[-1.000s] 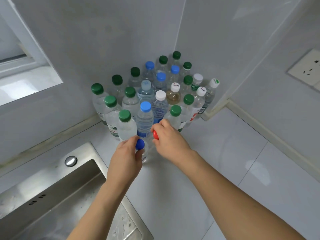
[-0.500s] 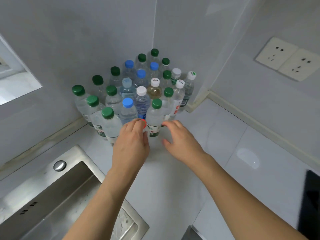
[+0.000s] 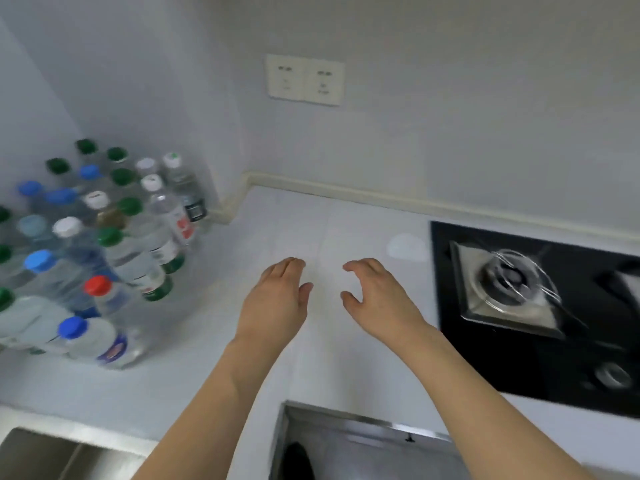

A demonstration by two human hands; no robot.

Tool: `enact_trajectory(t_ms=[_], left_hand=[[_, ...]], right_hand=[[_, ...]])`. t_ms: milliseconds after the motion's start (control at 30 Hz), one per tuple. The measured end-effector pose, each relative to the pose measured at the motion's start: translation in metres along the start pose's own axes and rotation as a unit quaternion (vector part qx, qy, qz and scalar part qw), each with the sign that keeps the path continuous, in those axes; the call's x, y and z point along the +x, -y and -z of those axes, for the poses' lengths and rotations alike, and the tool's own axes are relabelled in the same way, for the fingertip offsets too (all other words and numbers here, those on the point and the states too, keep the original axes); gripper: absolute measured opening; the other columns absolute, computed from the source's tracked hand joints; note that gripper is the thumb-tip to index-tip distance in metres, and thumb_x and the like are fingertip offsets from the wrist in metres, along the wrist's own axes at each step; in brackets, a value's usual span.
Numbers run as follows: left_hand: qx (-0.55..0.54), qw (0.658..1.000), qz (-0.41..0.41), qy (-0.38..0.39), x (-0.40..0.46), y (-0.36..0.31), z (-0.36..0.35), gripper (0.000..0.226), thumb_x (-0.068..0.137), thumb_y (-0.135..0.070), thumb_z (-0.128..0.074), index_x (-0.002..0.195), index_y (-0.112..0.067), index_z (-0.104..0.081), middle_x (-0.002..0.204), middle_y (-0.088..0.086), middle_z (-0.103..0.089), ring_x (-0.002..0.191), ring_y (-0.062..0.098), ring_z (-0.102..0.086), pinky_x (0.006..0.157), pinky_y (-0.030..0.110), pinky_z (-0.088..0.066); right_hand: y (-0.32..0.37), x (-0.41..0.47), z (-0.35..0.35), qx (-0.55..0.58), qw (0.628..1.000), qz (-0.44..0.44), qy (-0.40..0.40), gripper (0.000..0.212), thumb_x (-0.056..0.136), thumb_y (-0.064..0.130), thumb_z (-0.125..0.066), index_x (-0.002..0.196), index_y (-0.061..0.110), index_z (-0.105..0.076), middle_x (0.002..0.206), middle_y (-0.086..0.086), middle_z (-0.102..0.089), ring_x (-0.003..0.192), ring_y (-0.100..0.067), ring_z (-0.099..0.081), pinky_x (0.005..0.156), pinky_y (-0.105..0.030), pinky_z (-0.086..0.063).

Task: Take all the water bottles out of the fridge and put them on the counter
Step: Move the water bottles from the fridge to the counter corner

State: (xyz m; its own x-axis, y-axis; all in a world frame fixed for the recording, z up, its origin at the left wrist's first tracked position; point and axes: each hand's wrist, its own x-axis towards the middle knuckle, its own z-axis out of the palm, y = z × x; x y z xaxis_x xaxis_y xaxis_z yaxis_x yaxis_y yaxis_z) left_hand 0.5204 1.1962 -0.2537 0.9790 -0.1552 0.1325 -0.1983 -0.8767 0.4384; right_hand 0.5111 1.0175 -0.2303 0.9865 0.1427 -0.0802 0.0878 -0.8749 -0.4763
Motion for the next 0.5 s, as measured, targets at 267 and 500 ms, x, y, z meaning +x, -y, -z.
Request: enact_trajectory(t_ms=[267,500], left_hand=[[0.015,0.985,-0.152,0.079,-0.025,-0.156,-0.050,0.044,0.100,-0.030,-0.043,0.142,-0.018,-0.040,0.146,-0.005,-0.043,0.133,0.016,-0.039,0.101,0.028,-0.038],[0.013,0.961,-0.245,0.129,-0.081,-0.287,-0.088,0.040,0.097,-0.031,-0.048,0.136,-0.020,-0.045,0.132,0.000,-0.054,0.118,0.019,-0.050,0.093,0.032,-0.048]], right_hand=[[-0.116,-0.134,0.070,0.027,0.982,-0.142,-0.121,0.044,0.092,0.024,-0.058,0.135,0.016,-0.049,0.134,0.001,-0.047,0.120,-0.018,-0.050,0.100,-0.027,-0.041],[-0.194,-0.282,0.108,0.037,0.945,-0.255,-0.202,0.045,0.092,0.025,-0.059,0.135,0.017,-0.050,0.134,0.003,-0.047,0.114,-0.018,-0.053,0.094,-0.026,-0.042]])
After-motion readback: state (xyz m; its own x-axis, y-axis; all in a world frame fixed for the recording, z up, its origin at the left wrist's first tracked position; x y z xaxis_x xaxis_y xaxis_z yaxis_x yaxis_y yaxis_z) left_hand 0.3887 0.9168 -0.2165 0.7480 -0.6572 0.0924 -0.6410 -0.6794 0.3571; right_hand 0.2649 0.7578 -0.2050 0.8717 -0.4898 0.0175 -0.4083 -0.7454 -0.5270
